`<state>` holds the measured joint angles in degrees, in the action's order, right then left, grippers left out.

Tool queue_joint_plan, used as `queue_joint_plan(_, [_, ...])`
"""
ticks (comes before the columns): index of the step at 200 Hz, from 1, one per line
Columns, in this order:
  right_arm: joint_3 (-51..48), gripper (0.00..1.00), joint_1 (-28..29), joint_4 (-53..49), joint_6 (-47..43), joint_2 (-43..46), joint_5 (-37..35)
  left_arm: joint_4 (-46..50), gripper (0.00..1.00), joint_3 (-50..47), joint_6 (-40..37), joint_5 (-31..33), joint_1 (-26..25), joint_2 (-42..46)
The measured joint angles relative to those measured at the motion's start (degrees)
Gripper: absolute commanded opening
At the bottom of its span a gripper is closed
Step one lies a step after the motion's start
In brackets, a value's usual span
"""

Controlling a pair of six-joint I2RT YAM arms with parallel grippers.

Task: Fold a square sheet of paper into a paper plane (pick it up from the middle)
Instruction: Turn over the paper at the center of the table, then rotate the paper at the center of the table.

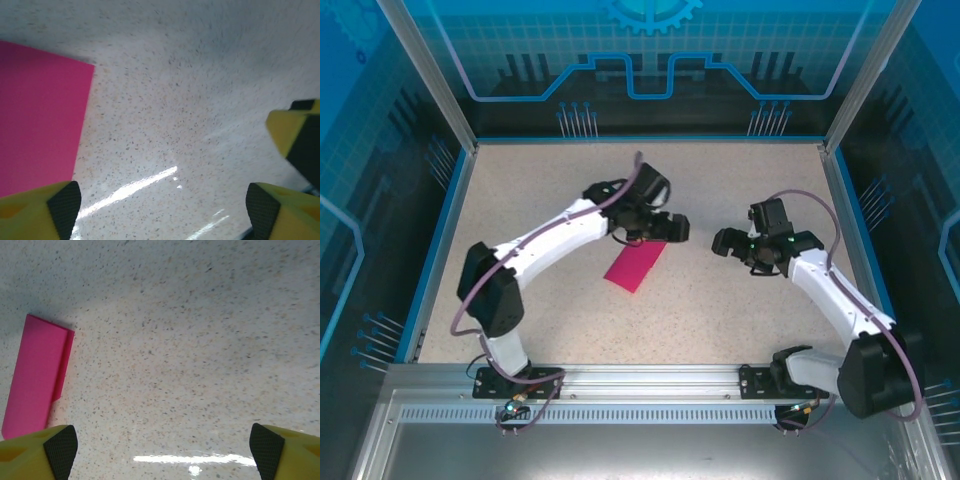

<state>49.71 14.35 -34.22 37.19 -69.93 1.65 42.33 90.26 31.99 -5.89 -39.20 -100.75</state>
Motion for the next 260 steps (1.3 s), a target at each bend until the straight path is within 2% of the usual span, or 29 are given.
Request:
queue_joint_plan(14, [2.58,0.78,3.02,0.96,0.13,-3.37,0.90,-2.01,0.99,-4.24,1.81,-1.64,4.52,2.78])
queue_joint_plan(35, [8.09,0.74,10.36,2.95,0.37,-10.14,1.95,-3.98,0.99,-11.50,4.68,-3.02,11.98,5.60])
queue_joint_plan(77, [24.17,0.66,25.07,5.68,1.18,-28.96,2.10,-5.18,0.99,-22.27,9.01,-4.07,23.58,9.66])
queue_joint_plan(102, [33.29,0.61,29.92,6.43,2.01,-39.69,2.71,-5.44,0.99,-26.73,10.86,-4.46,29.31,13.05])
queue_joint_plan(128, [40.85,0.58,32.28,6.14,2.27,-48.81,3.85,-5.73,0.99,-30.25,12.09,-4.50,34.29,16.11])
queue_joint_plan(171, [45.99,0.57,32.96,3.96,1.77,-56.57,5.84,-5.75,0.99,-31.95,12.33,-4.57,36.63,17.57])
queue_joint_plan(209, [47.06,0.57,33.03,2.14,-0.37,-57.70,6.99,-5.90,0.99,-31.98,12.72,-5.95,36.63,17.57])
queue_joint_plan(237, [44.09,0.57,33.00,3.34,-4.59,-56.35,8.00,-6.95,0.99,-31.98,12.72,-7.50,36.63,17.55])
queue_joint_plan(260, [37.22,0.57,33.03,4.50,-10.60,-52.11,9.20,-8.00,0.96,-31.98,12.46,-9.60,36.63,17.40])
